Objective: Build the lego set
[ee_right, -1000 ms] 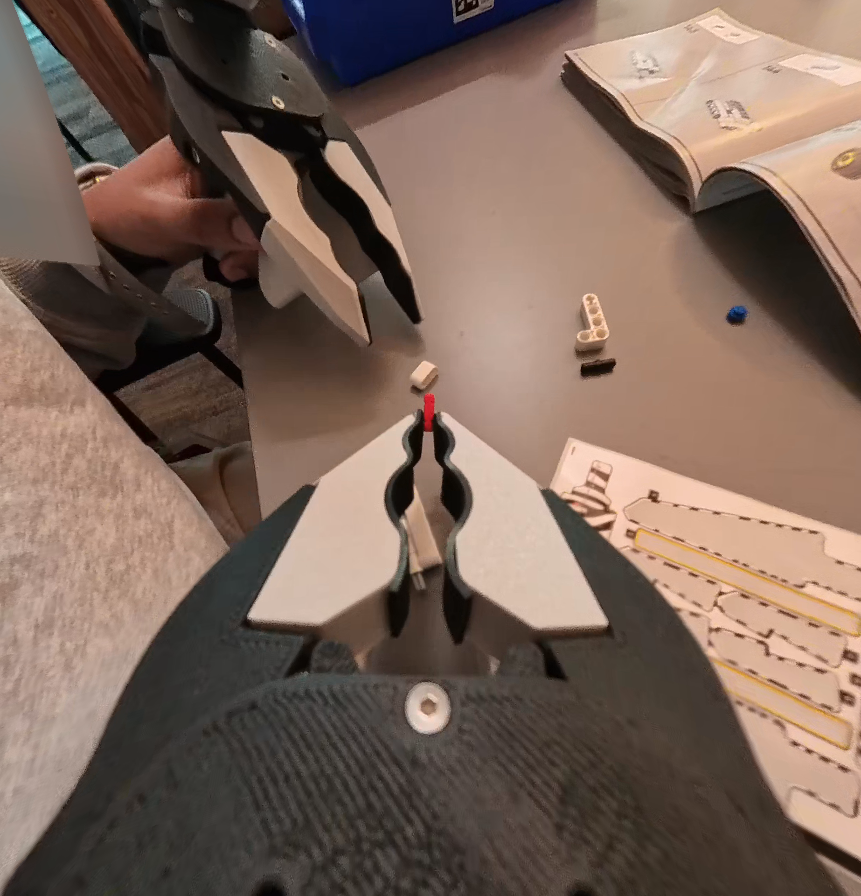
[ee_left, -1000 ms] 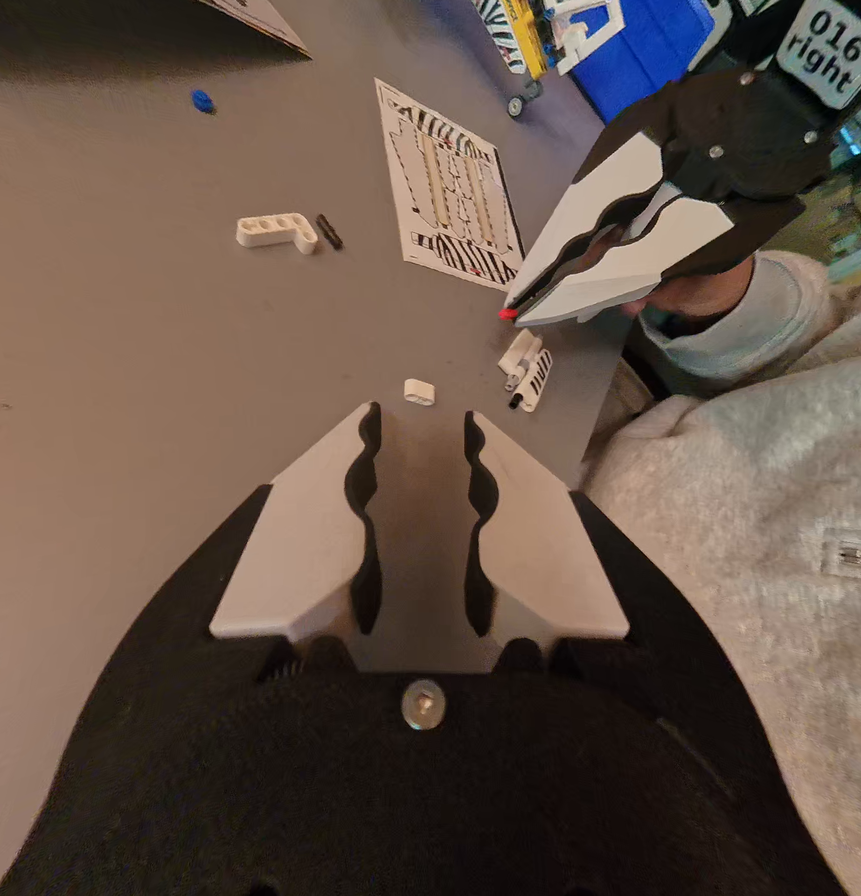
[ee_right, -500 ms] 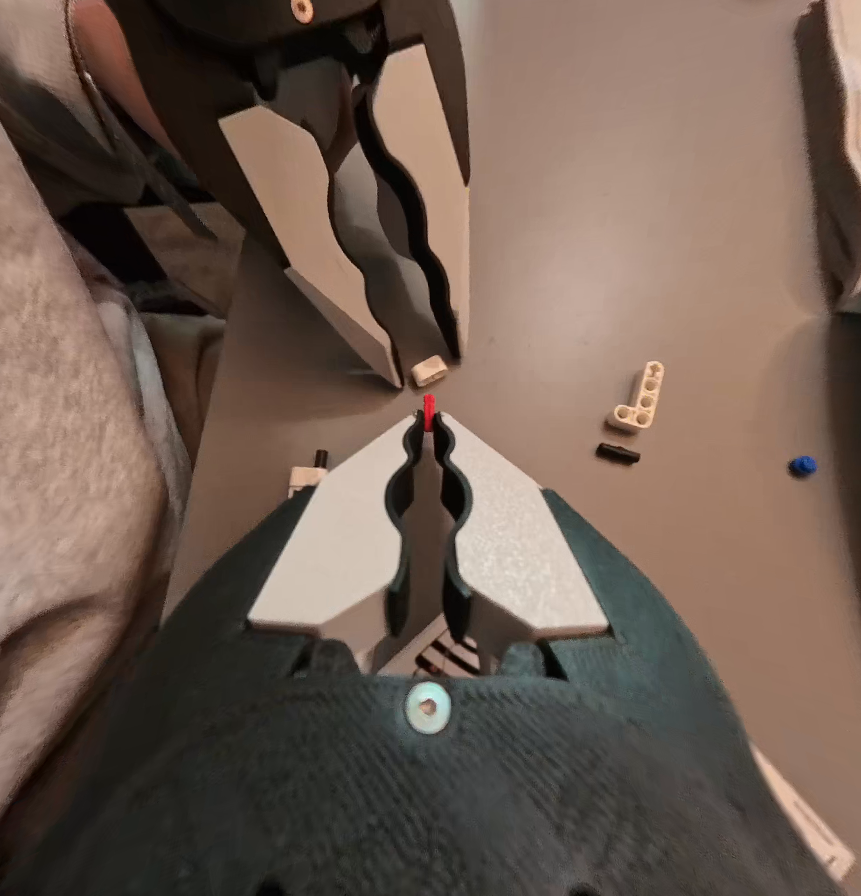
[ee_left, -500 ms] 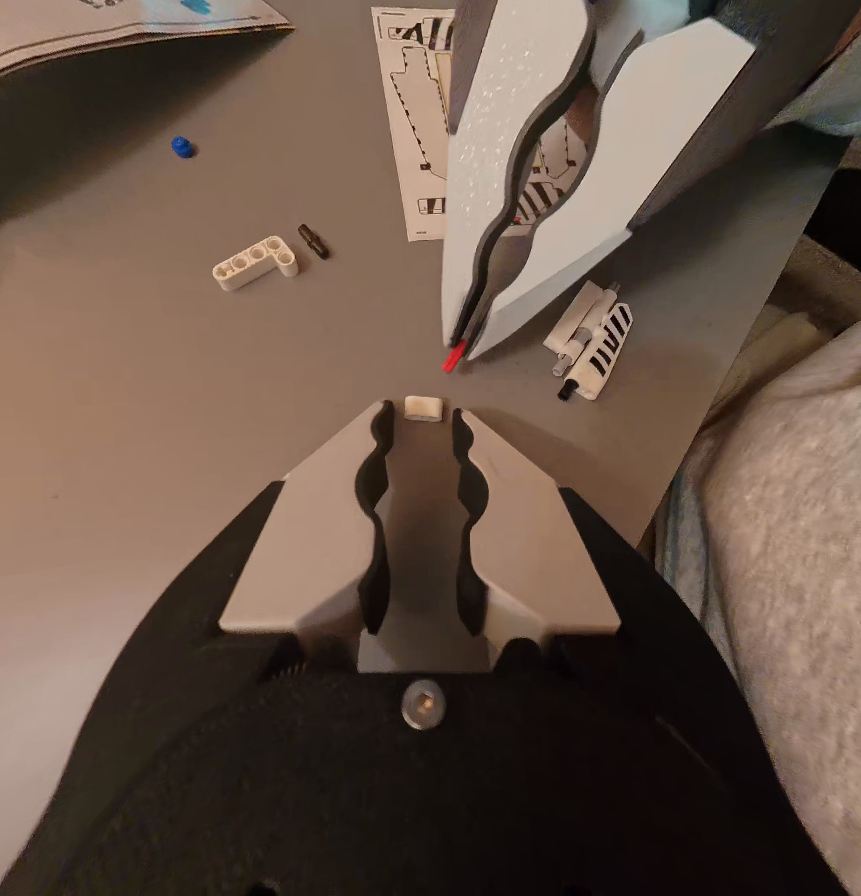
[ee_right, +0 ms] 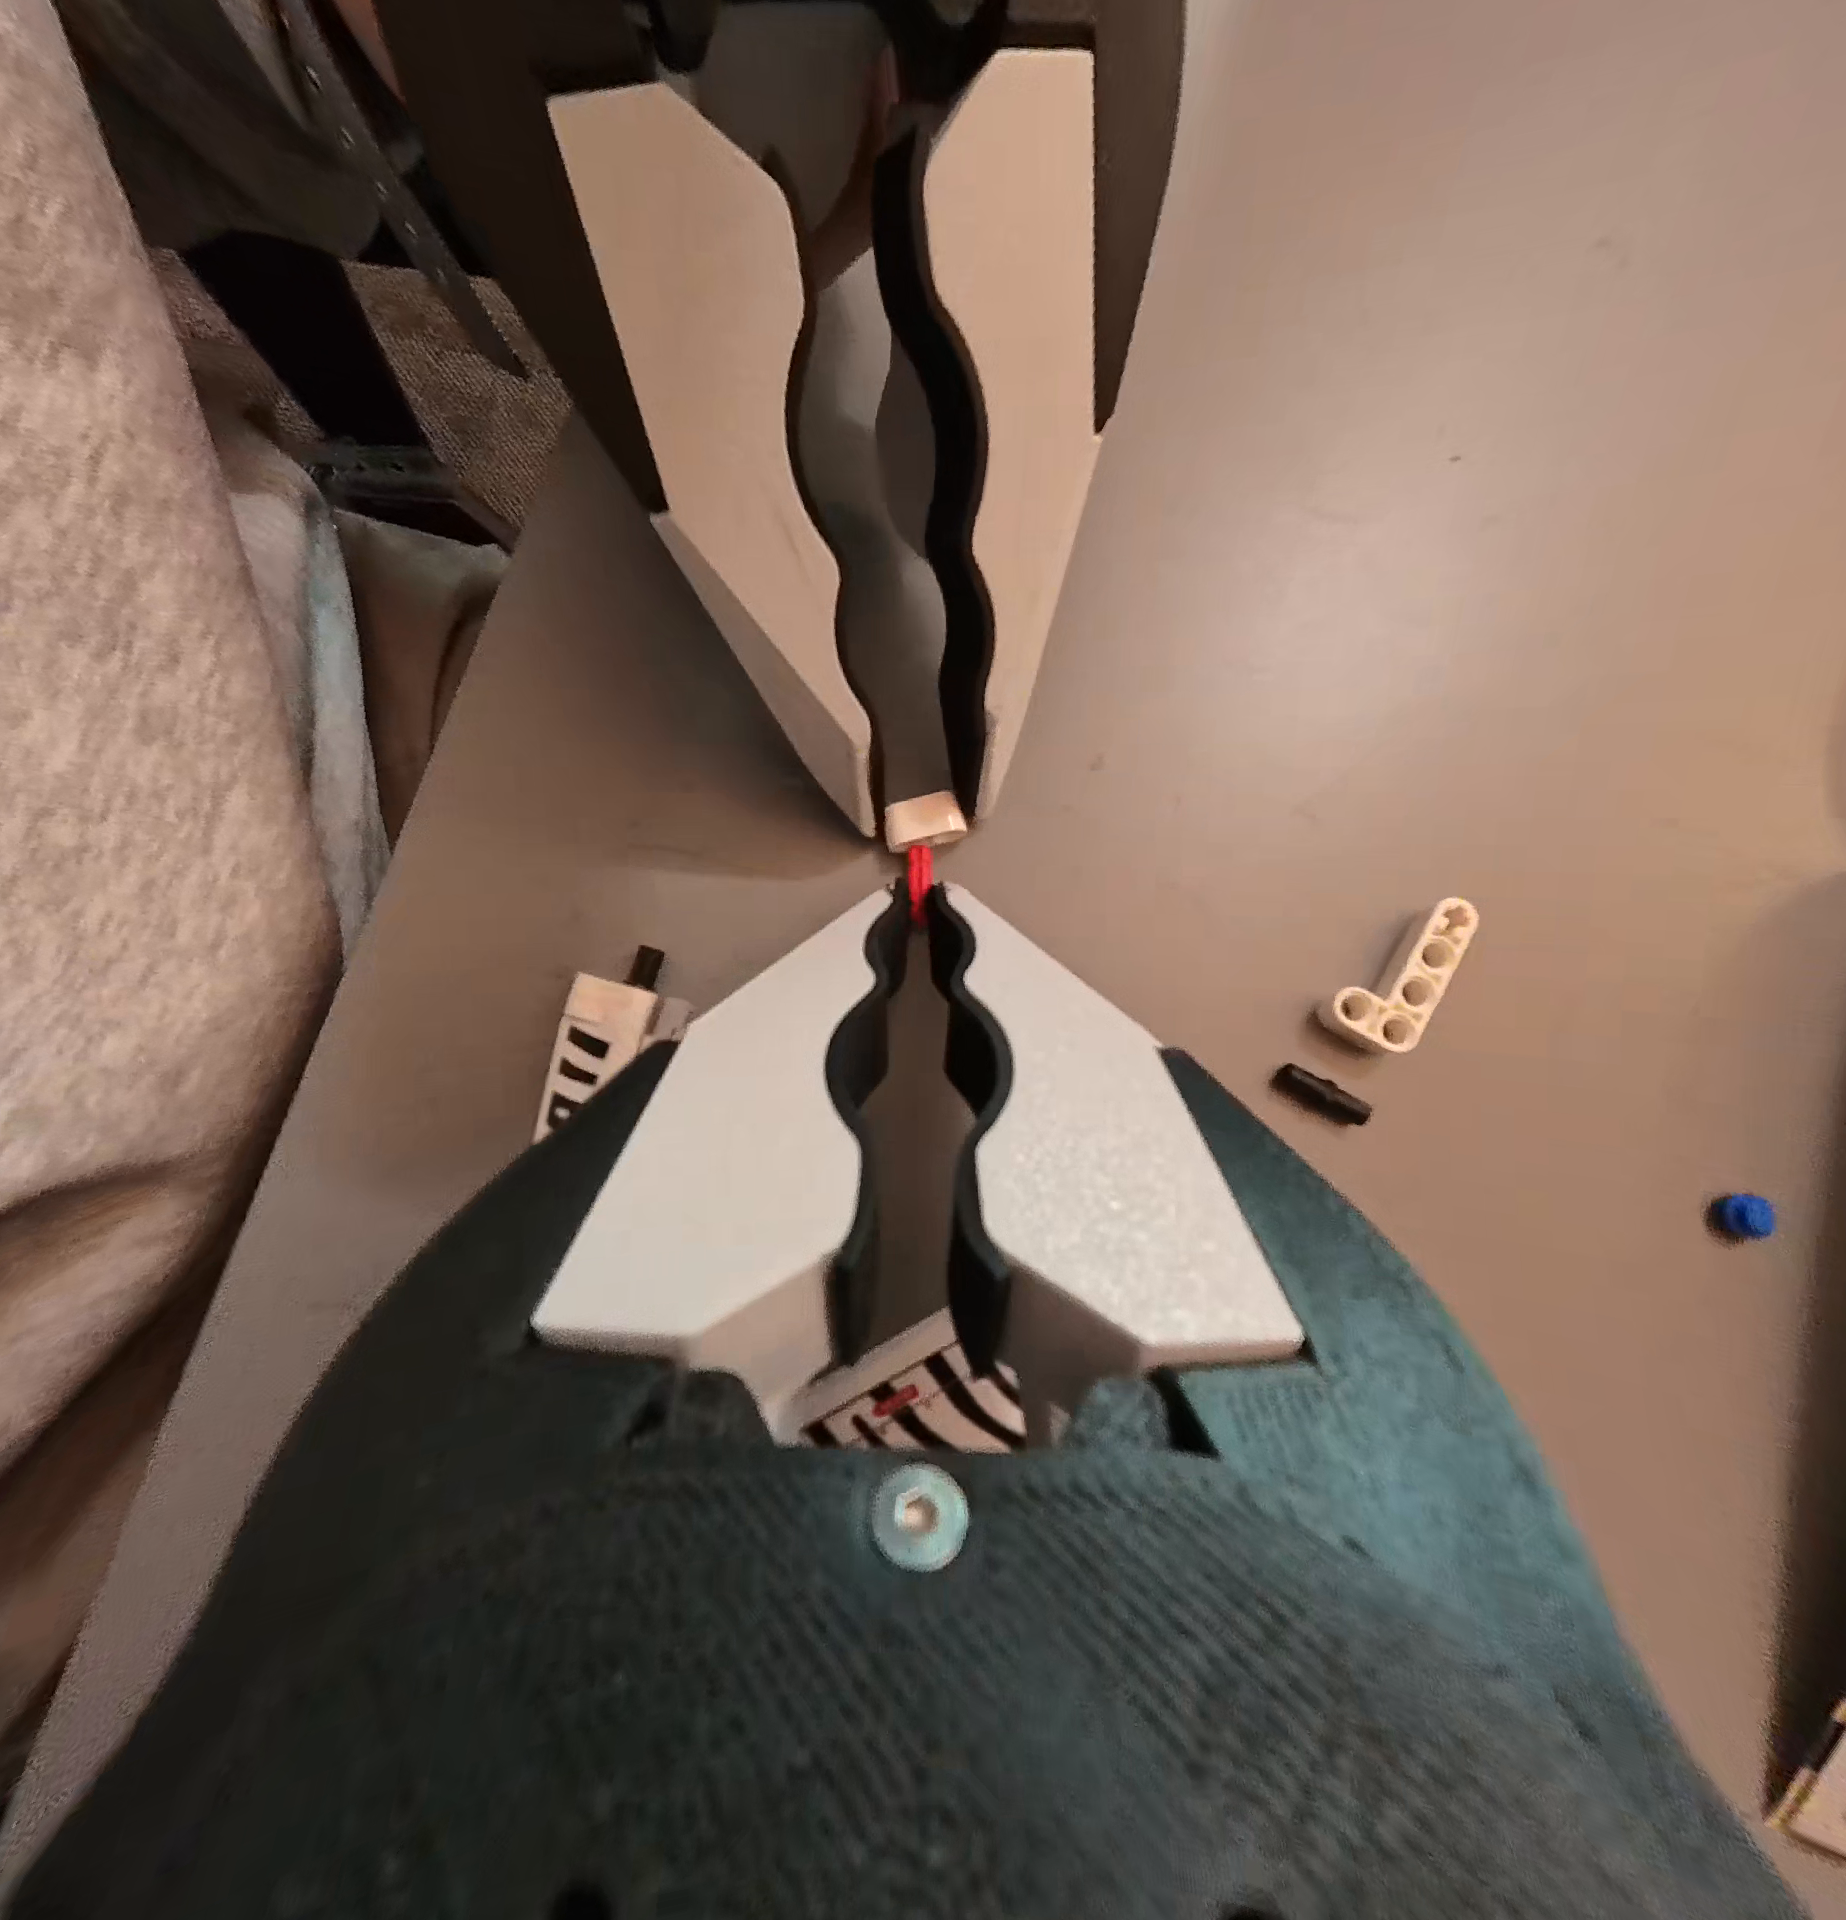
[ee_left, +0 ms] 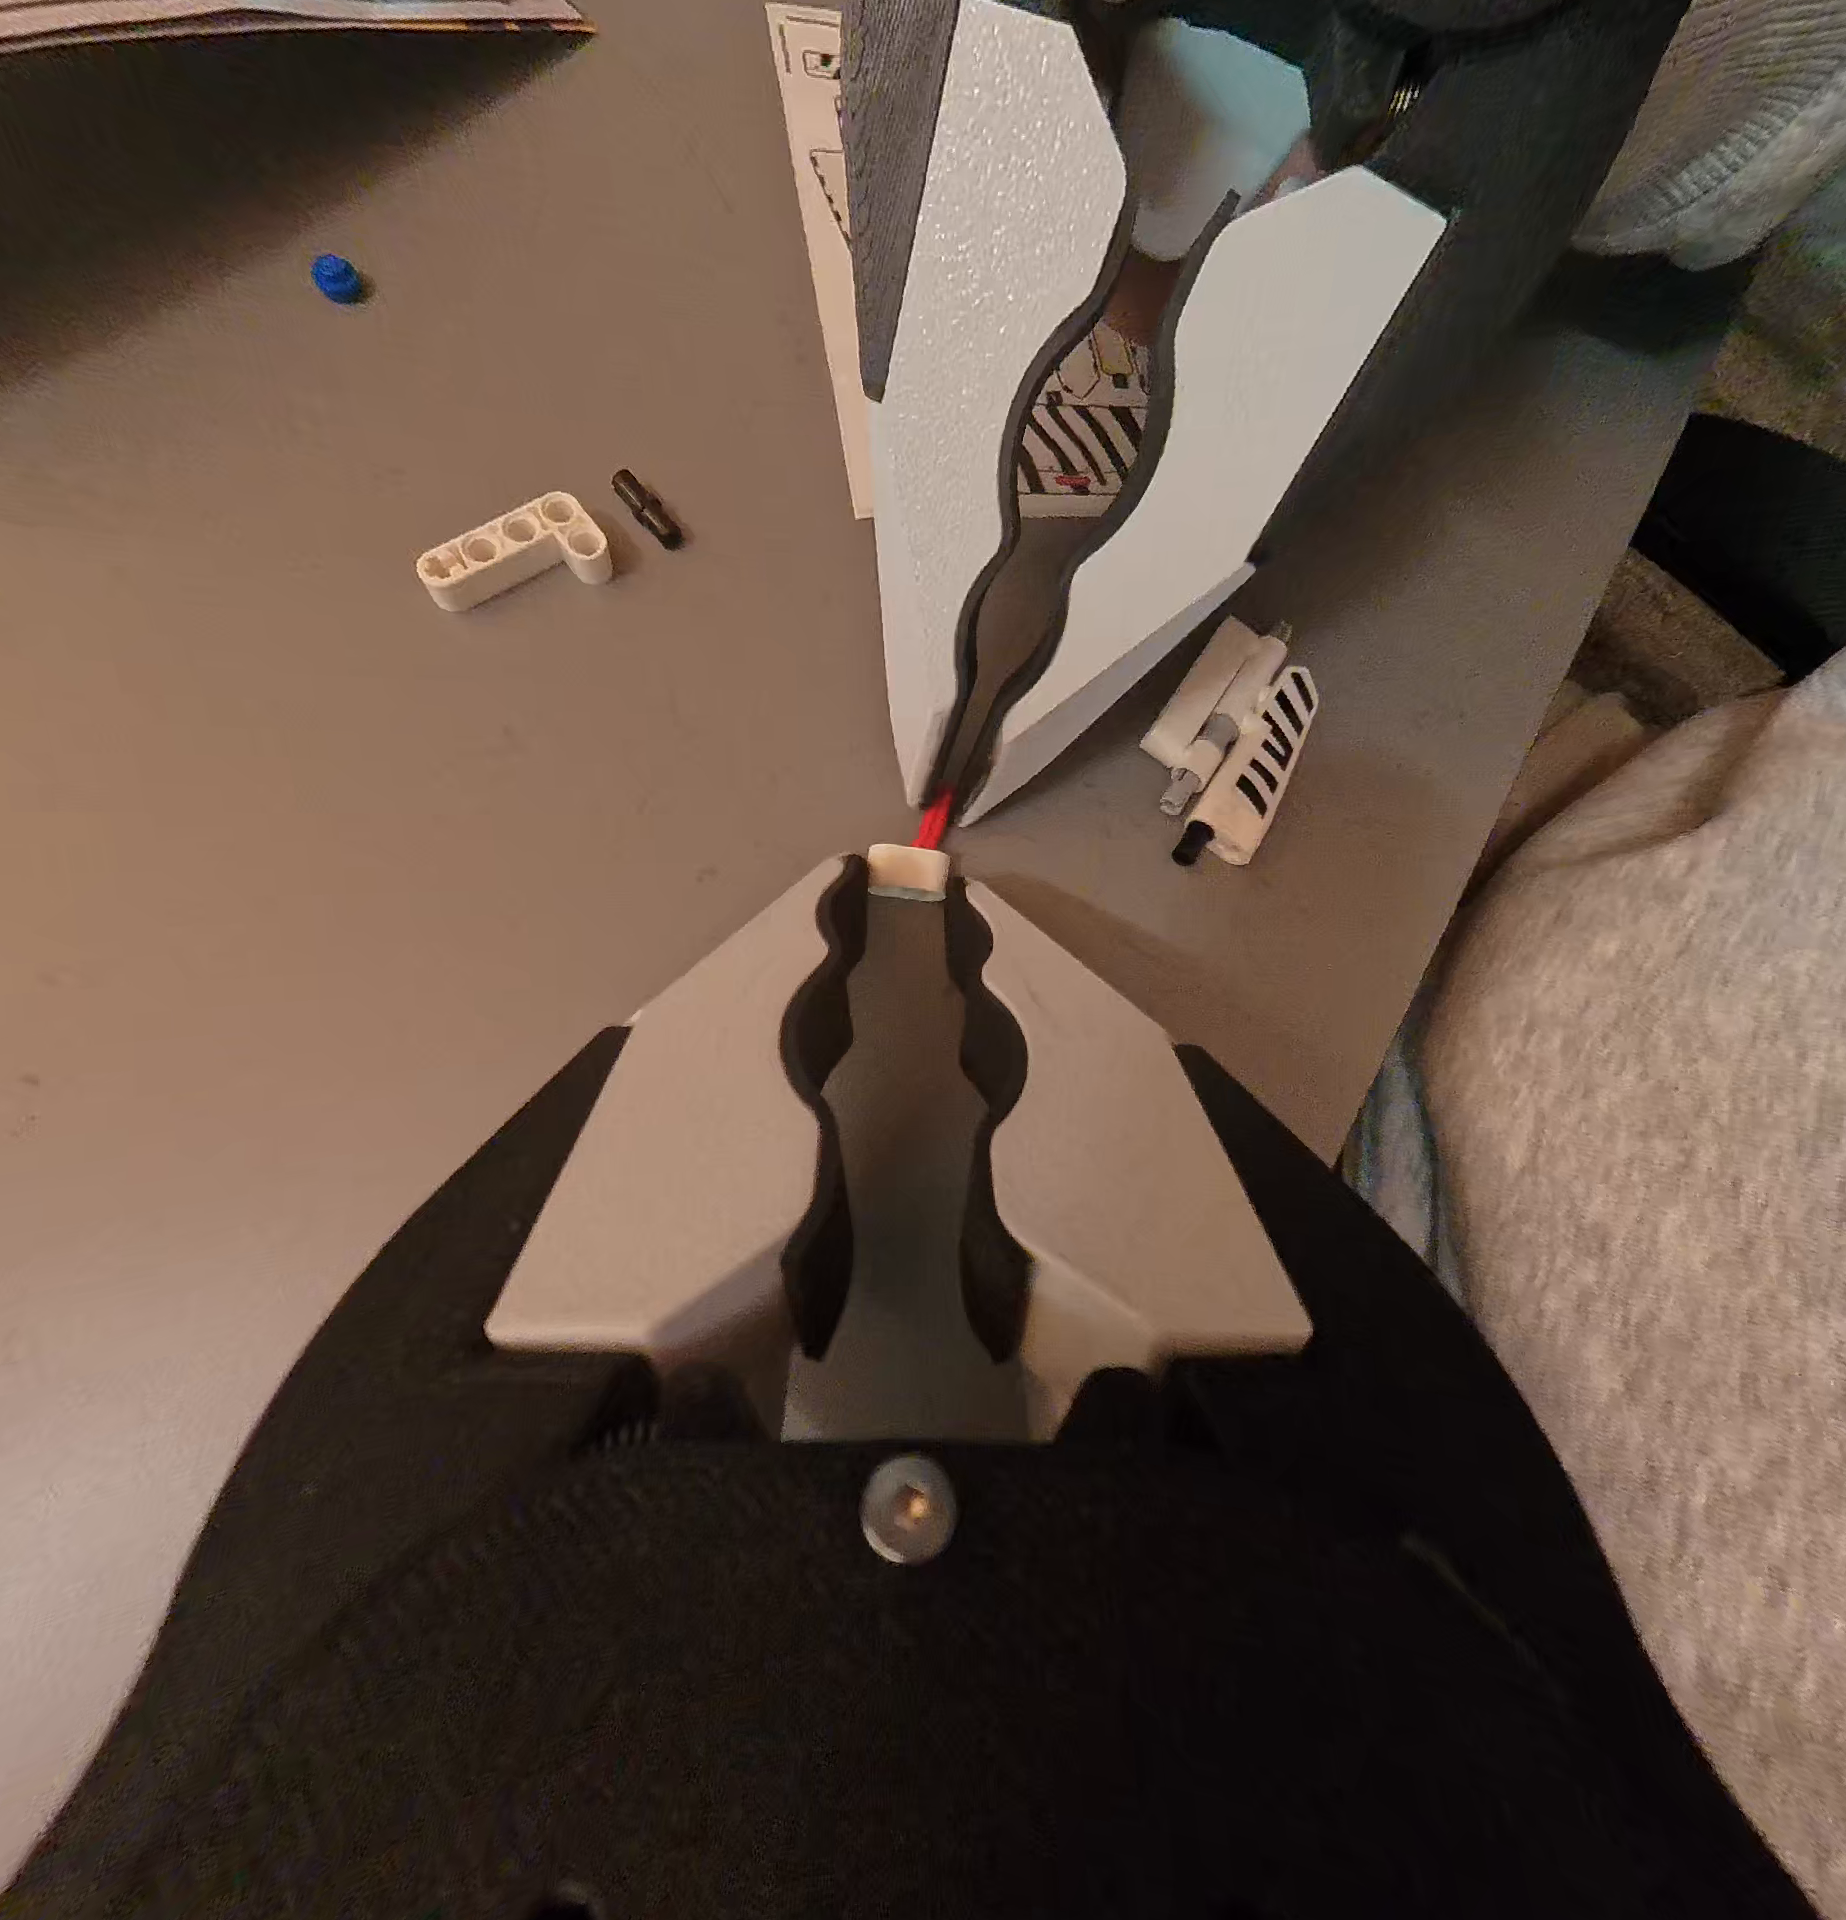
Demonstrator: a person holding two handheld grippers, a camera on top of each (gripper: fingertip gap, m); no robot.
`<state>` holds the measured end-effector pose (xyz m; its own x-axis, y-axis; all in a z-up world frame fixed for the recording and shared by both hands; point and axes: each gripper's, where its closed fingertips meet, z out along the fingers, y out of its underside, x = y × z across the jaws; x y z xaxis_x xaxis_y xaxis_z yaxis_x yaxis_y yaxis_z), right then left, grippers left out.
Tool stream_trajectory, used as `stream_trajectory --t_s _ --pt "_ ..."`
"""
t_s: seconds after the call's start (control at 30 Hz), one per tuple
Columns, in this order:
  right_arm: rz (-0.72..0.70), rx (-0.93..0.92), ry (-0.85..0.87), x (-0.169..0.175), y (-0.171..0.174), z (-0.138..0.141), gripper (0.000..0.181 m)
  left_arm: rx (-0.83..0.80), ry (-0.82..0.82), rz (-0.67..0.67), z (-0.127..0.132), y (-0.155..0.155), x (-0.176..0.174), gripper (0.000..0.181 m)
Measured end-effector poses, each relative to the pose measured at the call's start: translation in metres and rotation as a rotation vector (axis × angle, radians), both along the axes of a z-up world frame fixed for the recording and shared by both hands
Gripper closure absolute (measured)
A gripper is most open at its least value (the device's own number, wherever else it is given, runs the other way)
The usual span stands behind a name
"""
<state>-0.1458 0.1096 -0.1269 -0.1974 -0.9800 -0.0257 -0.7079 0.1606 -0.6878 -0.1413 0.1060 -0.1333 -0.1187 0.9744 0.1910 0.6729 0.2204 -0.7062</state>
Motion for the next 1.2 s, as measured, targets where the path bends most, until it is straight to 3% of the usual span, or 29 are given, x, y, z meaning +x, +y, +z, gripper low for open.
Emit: stream_trajectory --t_s 0.4,0.5,0.8,0.87,1.0,1.2 --pt "0.154 -0.057 -0.039 0.013 0.008 0.017 0.181 -0.003 -0.003 -0.015 -0.001 0.000 -0.004 0.167" --pt "0.105 -0.124 0.085 -0.005 -0.005 0.009 0.181 0.008 0.000 -0.016 0.000 0.001 -0.004 0.166" --pt "-0.128 -0.034 -0.042 -0.038 -0.014 0.018 0.181 0.040 0.005 -0.016 0.000 0.001 -0.004 0.166" --pt "-0.165 -0.005 -0.012 -0.046 -0.014 0.014 0.172 0.038 0.004 -0.016 0.000 0.001 -0.005 0.166" --pt "-0.200 0.072 -0.032 -0.038 -0.002 0.011 0.164 0.040 0.005 -0.015 0.000 0.001 -0.005 0.166" --pt "-0.290 0.010 -0.008 -0.028 -0.002 0.001 0.171 0.041 0.005 -0.015 0.000 0.001 -0.004 0.166"
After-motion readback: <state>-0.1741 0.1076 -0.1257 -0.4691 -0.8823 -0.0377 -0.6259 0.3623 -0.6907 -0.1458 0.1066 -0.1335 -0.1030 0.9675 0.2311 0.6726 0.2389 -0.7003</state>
